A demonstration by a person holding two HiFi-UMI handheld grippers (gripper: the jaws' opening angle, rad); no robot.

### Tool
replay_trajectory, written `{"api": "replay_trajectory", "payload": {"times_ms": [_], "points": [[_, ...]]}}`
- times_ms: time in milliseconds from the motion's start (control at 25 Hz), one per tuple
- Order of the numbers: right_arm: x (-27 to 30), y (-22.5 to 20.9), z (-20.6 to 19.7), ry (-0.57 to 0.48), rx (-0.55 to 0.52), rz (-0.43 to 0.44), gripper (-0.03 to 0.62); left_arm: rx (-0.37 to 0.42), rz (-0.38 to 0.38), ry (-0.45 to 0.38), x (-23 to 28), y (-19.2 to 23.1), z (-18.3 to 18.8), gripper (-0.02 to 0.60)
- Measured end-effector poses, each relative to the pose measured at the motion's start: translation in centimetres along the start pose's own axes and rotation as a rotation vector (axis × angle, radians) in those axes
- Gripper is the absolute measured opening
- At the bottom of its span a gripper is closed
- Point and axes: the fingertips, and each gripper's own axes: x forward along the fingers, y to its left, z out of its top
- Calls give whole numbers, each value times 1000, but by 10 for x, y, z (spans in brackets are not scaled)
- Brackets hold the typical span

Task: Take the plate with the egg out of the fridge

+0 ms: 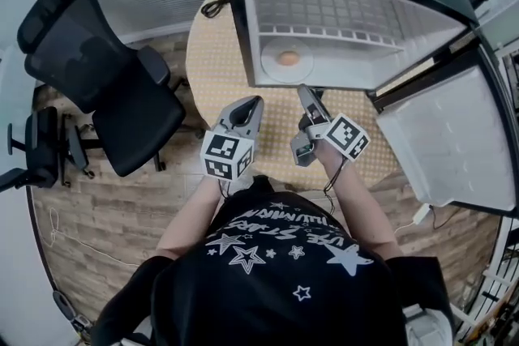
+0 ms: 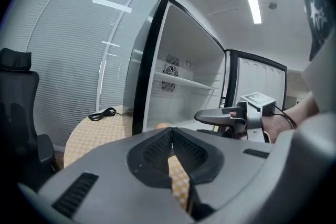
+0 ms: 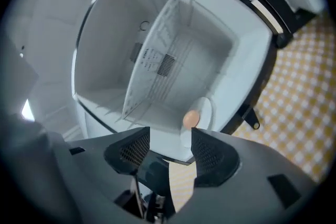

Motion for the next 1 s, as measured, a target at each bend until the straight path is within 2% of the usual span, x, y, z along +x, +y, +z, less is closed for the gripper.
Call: {"api": "replay_trajectory", "payload": {"times_ms": [120, 320, 520, 840, 1000], "points": [[13, -16, 0, -43, 148, -23, 232, -11, -12, 13, 6, 8, -6, 9], [30, -31, -4, -55, 207, -56, 232, -17, -33, 31, 13, 17, -12, 9], [42, -41, -7, -77, 334, -56, 232, -20, -51, 33, 21, 26, -13, 9], [58, -55, -16, -87, 416, -87, 231, -19, -68, 43, 27, 35, -17, 9], [64, -58, -19, -82, 419, -100, 230, -19, -71, 46, 29, 38, -18, 9]]}}
